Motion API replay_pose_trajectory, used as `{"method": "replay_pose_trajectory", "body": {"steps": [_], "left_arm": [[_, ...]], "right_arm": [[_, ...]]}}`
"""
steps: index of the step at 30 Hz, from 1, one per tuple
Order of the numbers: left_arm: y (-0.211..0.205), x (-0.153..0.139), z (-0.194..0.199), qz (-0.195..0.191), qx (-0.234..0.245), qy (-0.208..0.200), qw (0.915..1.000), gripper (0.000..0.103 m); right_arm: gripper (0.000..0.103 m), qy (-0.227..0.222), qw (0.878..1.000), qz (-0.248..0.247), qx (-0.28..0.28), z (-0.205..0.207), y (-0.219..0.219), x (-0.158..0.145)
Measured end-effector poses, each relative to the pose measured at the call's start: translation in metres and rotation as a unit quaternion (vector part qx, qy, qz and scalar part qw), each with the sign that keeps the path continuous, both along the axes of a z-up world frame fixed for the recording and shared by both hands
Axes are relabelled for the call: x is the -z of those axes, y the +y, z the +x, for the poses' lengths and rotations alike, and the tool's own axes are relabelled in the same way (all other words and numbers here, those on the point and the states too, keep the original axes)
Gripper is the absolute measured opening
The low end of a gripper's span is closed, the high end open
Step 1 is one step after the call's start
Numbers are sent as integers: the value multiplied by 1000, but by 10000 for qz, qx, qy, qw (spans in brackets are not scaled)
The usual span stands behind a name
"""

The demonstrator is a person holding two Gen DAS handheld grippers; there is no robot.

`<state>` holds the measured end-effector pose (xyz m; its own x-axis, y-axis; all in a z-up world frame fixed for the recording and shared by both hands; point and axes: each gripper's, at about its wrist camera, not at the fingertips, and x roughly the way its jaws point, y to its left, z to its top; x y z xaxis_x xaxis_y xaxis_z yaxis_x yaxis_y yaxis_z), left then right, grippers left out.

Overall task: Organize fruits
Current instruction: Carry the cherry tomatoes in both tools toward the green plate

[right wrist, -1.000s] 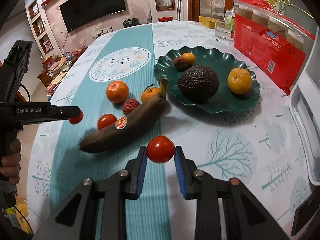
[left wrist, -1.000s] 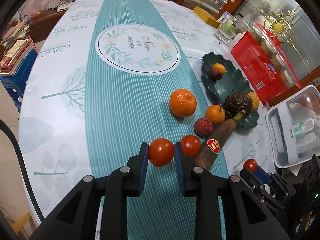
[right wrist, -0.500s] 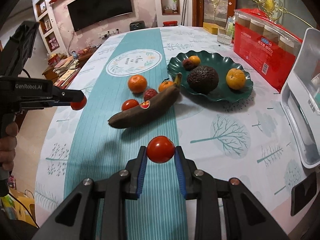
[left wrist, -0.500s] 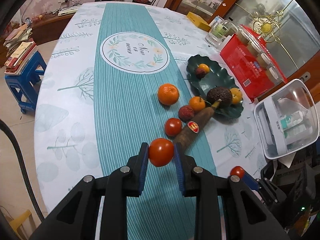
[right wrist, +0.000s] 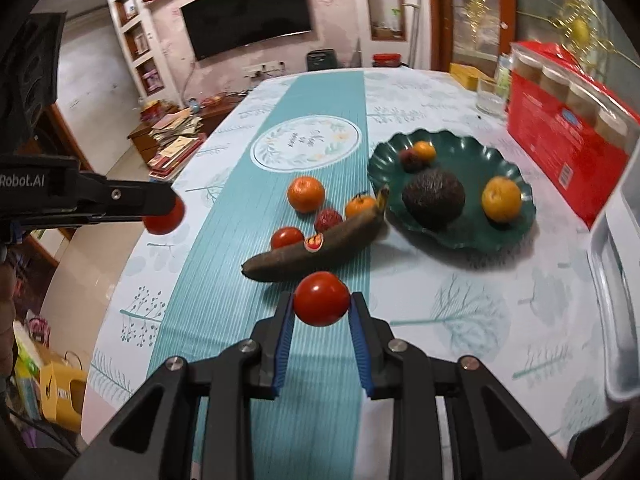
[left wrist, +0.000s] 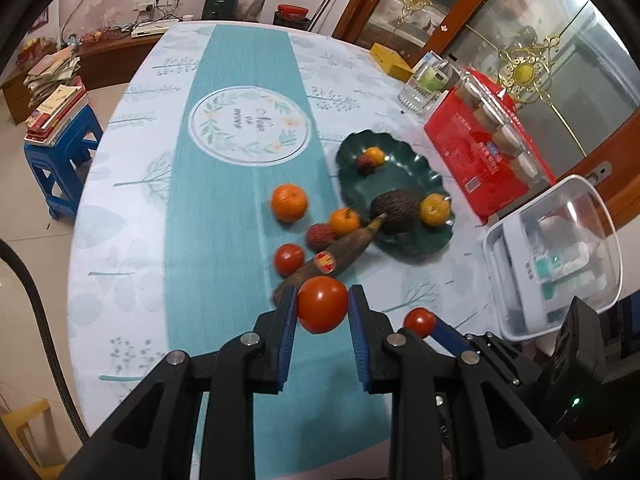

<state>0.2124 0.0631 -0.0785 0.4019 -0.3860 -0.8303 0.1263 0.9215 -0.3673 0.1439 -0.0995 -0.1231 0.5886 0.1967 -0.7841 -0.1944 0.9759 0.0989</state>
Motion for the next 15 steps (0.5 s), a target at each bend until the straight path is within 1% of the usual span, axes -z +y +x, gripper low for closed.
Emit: {"method": "replay_pose_trajectory", "body": {"steps": [8, 15], "left_arm": [[-51, -16, 31, 4, -157, -171, 9997, 24], [-86, -24, 65, 18, -374, -346, 9987, 24]], "right_arm": [[28, -129, 9994, -102, -302, 32, -47, -14], [28, -287, 9983, -242, -440, 63, -86, -23]]}}
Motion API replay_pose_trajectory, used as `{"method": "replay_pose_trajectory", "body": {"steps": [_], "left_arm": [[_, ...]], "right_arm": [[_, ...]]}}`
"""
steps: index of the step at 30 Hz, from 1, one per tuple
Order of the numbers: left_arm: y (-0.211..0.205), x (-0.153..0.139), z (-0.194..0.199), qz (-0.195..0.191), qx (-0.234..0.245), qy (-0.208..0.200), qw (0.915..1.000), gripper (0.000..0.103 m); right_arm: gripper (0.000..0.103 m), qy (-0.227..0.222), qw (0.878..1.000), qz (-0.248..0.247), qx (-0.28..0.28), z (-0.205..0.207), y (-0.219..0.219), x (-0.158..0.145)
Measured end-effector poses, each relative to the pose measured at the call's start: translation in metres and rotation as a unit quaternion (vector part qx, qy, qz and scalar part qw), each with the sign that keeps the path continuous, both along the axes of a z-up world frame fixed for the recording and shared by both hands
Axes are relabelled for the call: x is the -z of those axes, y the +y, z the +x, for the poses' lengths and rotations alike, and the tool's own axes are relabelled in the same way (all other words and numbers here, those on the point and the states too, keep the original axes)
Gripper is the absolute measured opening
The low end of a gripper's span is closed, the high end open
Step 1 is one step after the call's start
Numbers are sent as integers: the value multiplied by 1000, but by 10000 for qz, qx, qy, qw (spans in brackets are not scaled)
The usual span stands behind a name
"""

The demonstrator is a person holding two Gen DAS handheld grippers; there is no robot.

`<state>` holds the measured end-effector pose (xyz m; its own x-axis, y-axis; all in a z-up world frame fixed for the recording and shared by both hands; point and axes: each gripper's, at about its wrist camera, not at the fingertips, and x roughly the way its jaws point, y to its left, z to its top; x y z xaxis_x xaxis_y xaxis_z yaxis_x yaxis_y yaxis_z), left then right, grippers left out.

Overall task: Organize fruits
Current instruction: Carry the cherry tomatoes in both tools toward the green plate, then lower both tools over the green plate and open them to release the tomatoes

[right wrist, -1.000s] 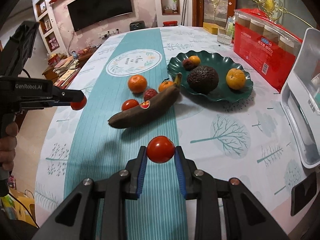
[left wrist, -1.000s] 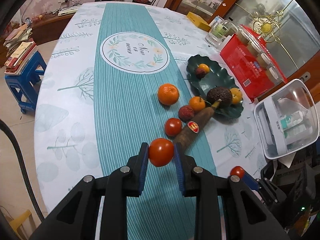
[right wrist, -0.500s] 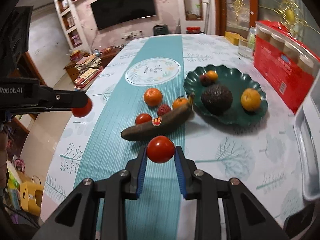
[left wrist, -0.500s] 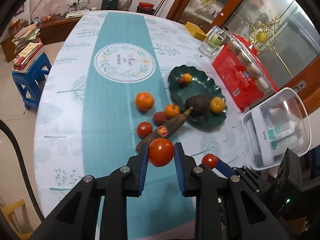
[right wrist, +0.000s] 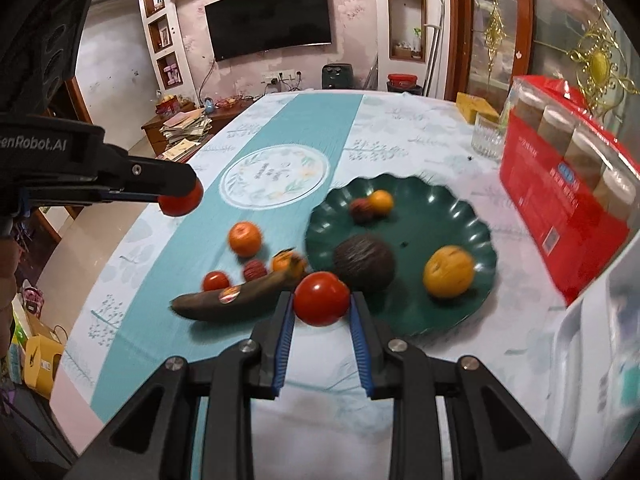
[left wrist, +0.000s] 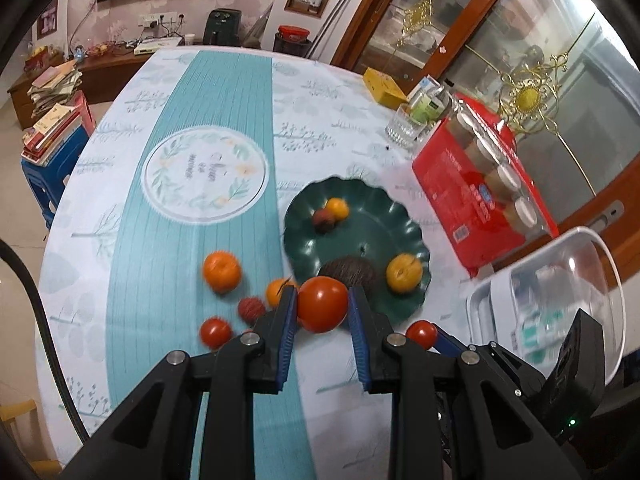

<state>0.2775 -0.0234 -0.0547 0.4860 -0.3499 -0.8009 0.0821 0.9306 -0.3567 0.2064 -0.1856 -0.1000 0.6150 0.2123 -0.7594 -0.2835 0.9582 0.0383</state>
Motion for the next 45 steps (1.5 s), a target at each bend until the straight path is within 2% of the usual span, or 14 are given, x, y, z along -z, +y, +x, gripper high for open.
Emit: {"method": "replay_pose_trajectory", "body": {"steps": [5, 9, 22, 32, 36, 39, 41, 45], "left_arm": [[-20, -5, 22, 39, -127, -142, 9998, 24], [-32, -1, 37, 96, -249, -138, 9995, 24], [-62, 74, 84, -41, -192, 235, 9995, 24], [-78, 106, 99, -28, -88, 454, 9989, 24], [-78, 107, 99, -23, -95, 454, 9989, 33], [-77, 107, 99, -53, -161, 434, 9989, 40], [-75, 103, 97, -69, -205, 418, 9989, 47], [-70, 97, 90, -63, -249, 388, 9989, 49]], "right_arm": [[28, -125, 9998, -137, -108, 22, -22, -5], [28, -75, 9999, -50, -78, 37, -37, 0], [28, 549, 9984, 159, -5, 66, -62, 61], [28, 819, 9957, 351, 235, 75, -73, 85], [29, 800, 9954, 448, 275, 75, -75, 83], [38, 781, 9951, 537, 286, 74, -75, 78], [41, 748, 9953, 538, 282, 72, -74, 76], [41, 731, 9952, 576, 288, 67, -73, 69]]}}
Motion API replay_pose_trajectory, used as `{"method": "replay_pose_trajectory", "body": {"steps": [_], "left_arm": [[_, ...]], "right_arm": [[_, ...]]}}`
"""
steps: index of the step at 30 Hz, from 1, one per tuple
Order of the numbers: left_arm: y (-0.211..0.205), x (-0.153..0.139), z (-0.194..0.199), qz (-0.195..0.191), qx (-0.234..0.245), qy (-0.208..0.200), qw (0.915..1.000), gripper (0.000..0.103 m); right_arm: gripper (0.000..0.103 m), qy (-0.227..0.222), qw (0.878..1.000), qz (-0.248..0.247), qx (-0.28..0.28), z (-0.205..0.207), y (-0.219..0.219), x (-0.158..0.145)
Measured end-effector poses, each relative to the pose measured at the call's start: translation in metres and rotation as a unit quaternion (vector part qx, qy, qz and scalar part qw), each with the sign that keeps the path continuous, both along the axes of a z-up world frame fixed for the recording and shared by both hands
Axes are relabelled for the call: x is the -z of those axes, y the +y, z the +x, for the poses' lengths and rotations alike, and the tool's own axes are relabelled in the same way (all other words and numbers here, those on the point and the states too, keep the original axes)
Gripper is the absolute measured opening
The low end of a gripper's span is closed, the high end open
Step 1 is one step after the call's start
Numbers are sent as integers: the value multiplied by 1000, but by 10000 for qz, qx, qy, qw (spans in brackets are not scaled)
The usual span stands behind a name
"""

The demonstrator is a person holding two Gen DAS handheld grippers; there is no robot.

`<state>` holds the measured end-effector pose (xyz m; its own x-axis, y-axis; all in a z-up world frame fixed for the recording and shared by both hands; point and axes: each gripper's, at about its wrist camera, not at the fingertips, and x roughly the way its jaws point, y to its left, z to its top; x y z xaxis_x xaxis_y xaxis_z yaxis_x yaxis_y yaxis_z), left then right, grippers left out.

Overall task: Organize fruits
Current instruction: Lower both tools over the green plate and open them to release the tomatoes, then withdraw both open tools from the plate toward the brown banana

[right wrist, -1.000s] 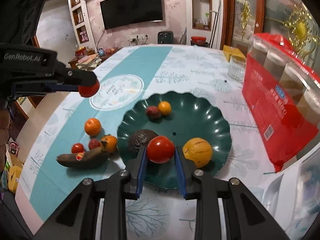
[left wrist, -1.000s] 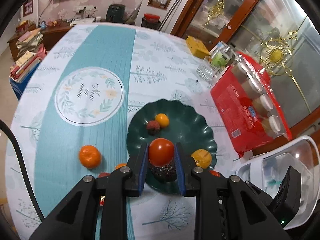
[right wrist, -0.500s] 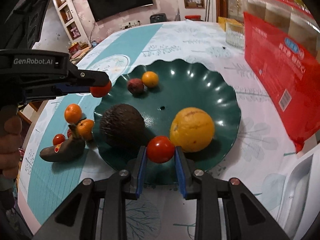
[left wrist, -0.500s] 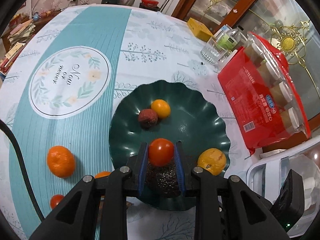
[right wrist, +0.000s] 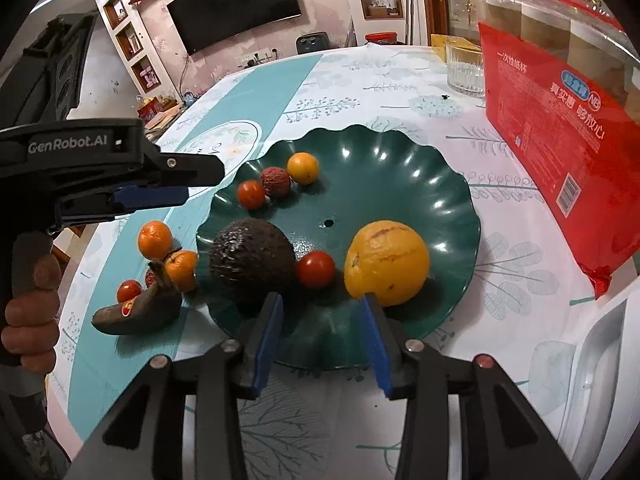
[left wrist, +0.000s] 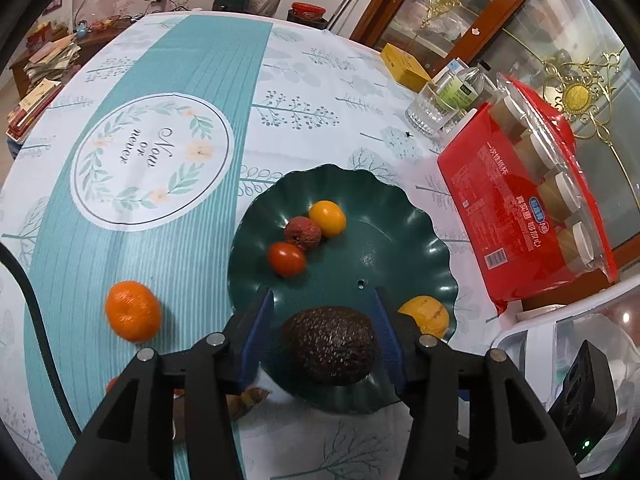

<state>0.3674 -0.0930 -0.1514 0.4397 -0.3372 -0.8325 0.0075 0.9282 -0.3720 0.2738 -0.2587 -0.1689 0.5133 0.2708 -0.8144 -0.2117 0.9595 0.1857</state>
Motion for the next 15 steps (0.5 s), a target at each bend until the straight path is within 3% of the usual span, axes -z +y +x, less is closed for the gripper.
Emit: {"method": "replay_pose_trajectory", "body": {"steps": [15], "left_arm": [[33, -28, -71, 134, -307, -90, 9994, 50]], "right_arm": [[43, -27, 9993, 341, 151, -35, 0, -27]]}}
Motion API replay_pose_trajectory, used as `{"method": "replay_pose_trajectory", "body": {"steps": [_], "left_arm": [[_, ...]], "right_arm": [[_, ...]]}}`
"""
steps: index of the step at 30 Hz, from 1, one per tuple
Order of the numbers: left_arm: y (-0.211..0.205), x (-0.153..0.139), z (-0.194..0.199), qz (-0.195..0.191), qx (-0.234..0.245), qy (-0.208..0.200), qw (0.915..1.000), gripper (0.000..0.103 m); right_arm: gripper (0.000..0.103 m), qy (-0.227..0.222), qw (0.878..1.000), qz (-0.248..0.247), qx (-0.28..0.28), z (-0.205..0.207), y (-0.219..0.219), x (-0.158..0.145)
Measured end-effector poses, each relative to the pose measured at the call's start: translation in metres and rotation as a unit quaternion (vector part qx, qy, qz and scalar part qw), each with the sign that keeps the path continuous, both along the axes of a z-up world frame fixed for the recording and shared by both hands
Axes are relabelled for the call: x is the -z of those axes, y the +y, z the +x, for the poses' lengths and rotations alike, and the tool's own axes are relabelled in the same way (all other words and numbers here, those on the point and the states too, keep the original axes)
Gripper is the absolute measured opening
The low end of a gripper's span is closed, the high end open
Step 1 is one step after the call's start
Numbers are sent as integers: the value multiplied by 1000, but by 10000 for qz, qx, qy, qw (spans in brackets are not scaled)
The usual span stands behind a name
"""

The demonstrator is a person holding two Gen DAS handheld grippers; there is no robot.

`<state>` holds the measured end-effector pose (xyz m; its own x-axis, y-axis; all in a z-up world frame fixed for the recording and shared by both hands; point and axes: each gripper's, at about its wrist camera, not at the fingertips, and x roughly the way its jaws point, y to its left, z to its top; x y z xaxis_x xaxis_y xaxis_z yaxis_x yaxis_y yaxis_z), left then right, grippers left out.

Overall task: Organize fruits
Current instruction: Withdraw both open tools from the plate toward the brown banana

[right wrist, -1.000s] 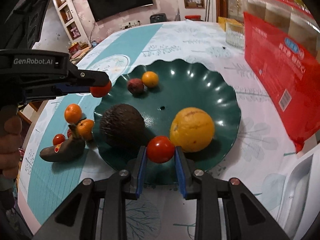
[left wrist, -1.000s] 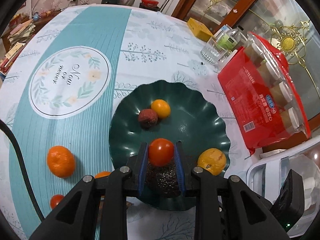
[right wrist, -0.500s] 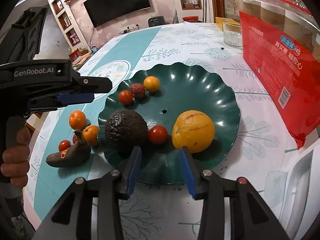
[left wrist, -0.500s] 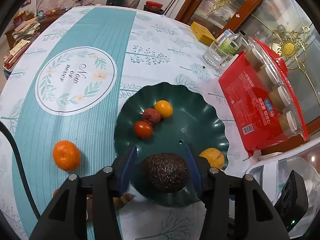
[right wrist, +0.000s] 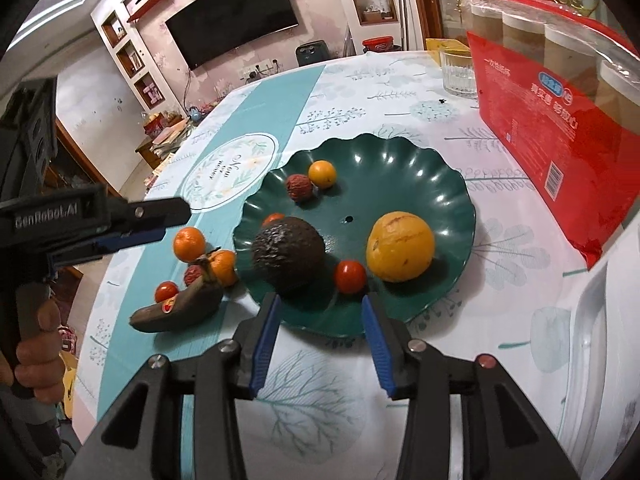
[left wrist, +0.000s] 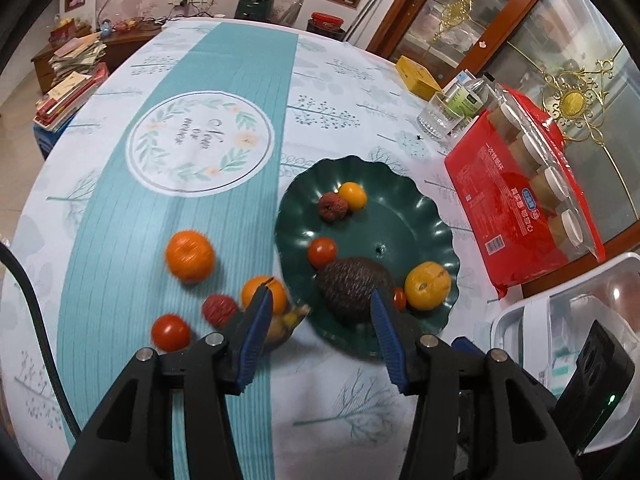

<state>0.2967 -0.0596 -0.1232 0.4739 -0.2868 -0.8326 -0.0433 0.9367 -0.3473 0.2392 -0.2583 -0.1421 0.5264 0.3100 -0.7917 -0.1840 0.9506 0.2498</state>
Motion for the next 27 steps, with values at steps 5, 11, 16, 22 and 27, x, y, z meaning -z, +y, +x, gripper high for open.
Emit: {"method": "replay_pose_trajectory", "body": {"steps": [5, 11, 16, 22, 27], "left_arm": [[14, -4, -27, -47, -79, -75, 9999, 50], [31, -4, -59, -62, -129, -85, 9999, 52], [49, -2, -85, -18, -177, -48, 9998, 57], [76, 5, -110, 71, -189, 102, 9997, 57], [101, 8, -124, 117, -97, 163, 9998, 57]], "right_arm": [[43, 28, 10000, 23, 11, -15, 4, -6], [43, 155, 9998, 82, 62, -37, 13, -6], [43, 304, 9994, 173, 62, -55, 24, -5], [44, 474, 9984, 277, 113, -77, 43, -3], [44, 708, 9955, 552, 316, -91, 58, 4]]}}
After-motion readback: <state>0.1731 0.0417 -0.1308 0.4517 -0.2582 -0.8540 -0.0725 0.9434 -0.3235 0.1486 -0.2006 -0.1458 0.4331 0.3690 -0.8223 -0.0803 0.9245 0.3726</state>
